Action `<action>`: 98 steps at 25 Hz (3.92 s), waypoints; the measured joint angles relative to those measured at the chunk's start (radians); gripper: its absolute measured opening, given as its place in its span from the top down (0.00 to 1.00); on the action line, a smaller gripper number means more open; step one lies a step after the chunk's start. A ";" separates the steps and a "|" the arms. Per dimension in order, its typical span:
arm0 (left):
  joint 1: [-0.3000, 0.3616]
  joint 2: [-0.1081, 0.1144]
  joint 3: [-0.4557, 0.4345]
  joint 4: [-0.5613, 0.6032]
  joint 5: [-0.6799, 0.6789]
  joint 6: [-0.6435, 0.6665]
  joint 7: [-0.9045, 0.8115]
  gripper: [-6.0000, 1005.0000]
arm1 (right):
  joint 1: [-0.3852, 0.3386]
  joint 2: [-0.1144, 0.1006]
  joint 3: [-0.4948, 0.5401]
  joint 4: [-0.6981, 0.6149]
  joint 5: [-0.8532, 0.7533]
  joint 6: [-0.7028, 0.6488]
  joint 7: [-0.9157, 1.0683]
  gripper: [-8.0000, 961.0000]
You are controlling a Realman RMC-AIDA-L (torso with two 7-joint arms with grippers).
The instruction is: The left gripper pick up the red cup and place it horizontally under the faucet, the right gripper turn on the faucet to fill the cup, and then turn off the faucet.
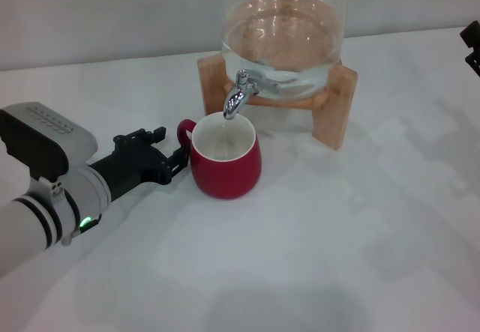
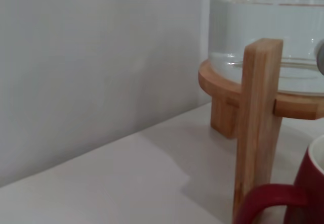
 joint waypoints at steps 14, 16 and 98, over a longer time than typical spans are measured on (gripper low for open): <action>0.018 -0.001 -0.032 0.018 -0.001 0.013 0.092 0.46 | 0.003 0.000 0.002 0.000 0.000 0.006 0.001 0.11; 0.029 0.000 -0.041 0.034 -0.001 0.013 0.113 0.46 | 0.003 0.000 0.002 0.000 0.000 0.006 0.001 0.11; 0.500 0.001 -0.609 0.215 -0.012 0.373 0.538 0.13 | 0.047 0.009 -0.367 -0.077 -0.014 0.142 0.152 0.11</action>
